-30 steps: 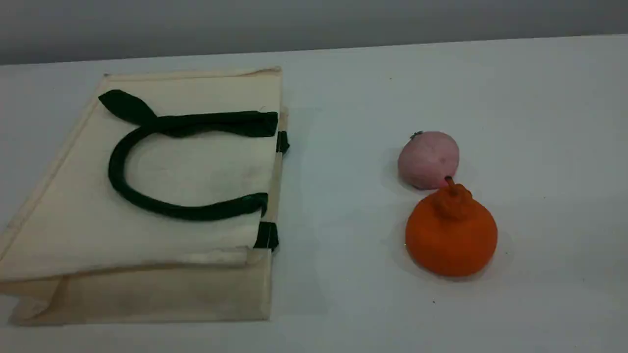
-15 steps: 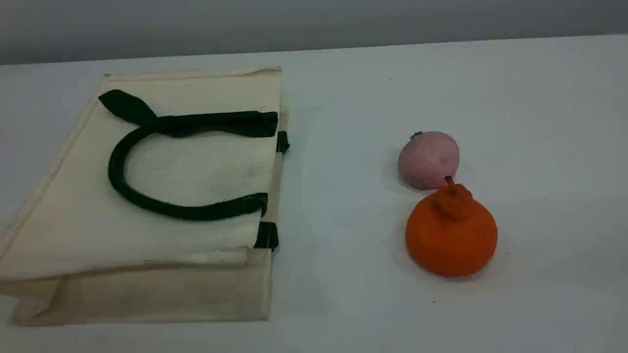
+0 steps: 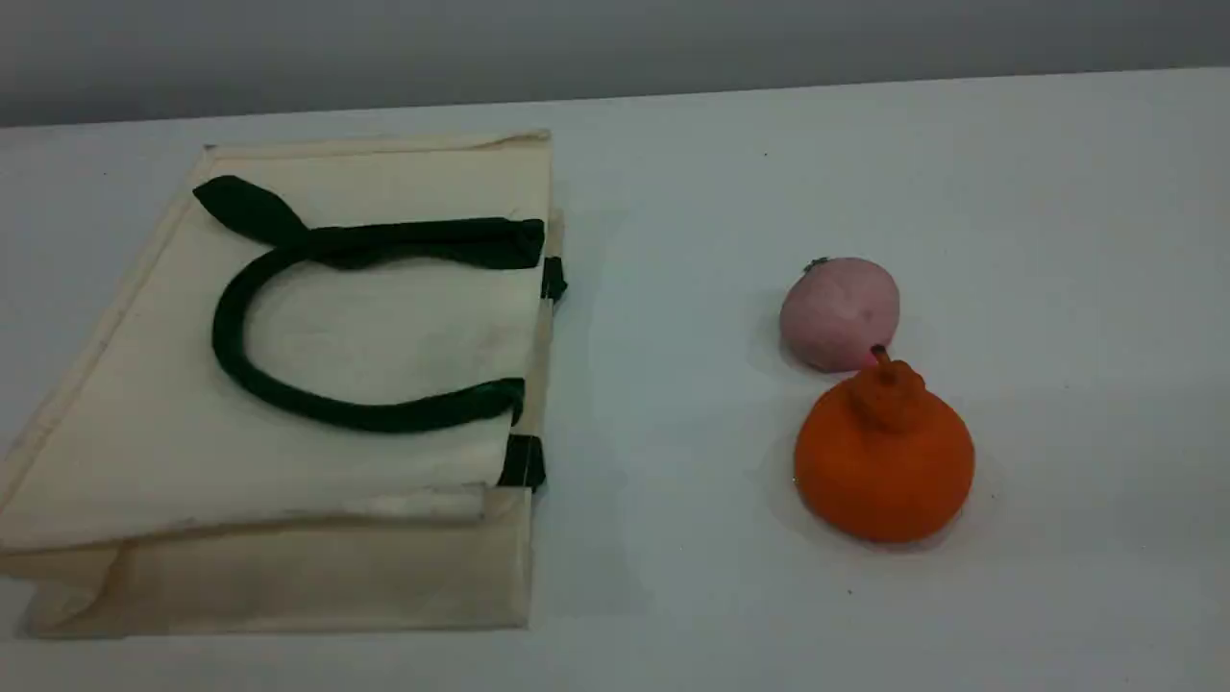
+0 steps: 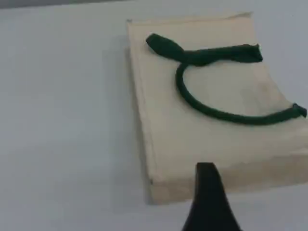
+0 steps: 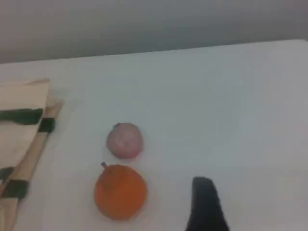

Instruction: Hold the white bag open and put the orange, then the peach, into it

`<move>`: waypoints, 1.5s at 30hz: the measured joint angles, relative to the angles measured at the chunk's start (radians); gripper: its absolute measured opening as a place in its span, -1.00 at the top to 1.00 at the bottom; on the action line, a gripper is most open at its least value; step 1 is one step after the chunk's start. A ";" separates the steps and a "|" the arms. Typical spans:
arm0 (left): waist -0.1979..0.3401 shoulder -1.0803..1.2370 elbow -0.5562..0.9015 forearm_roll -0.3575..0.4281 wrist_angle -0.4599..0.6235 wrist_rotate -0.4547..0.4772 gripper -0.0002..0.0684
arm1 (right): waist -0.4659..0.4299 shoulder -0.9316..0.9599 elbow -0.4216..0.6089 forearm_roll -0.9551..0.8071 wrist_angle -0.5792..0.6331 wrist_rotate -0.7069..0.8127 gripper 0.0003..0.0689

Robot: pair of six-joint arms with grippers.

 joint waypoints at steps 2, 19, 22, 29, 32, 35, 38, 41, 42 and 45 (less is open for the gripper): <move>0.000 0.008 -0.015 0.001 -0.021 0.007 -0.25 | 0.000 0.000 0.000 -0.002 -0.002 0.000 -0.23; 0.004 0.602 -0.127 0.020 -0.305 -0.035 -0.25 | 0.000 0.350 -0.012 0.217 -0.231 -0.161 -0.23; 0.004 0.737 -0.153 0.021 -0.368 -0.078 -0.25 | 0.000 0.458 -0.012 0.303 -0.315 -0.245 -0.23; 0.004 1.045 -0.201 0.022 -0.496 -0.141 -0.25 | 0.000 0.706 -0.012 0.511 -0.461 -0.440 -0.23; 0.004 1.171 -0.222 0.025 -0.543 -0.166 -0.25 | 0.000 0.803 -0.012 0.601 -0.491 -0.520 -0.23; 0.004 1.289 -0.244 0.027 -0.580 -0.187 -0.25 | 0.000 0.892 -0.013 0.694 -0.513 -0.595 -0.23; 0.004 1.400 -0.275 0.026 -0.618 -0.189 -0.25 | 0.000 0.970 -0.026 0.785 -0.519 -0.670 -0.23; 0.004 1.510 -0.318 0.022 -0.645 -0.189 -0.25 | 0.000 1.035 -0.048 0.862 -0.518 -0.741 -0.23; 0.004 1.540 -0.331 0.022 -0.646 -0.189 -0.25 | 0.000 1.055 -0.055 0.887 -0.518 -0.761 -0.23; 0.004 1.646 -0.376 0.015 -0.646 -0.188 -0.25 | 0.000 1.103 -0.075 0.944 -0.518 -0.804 -0.23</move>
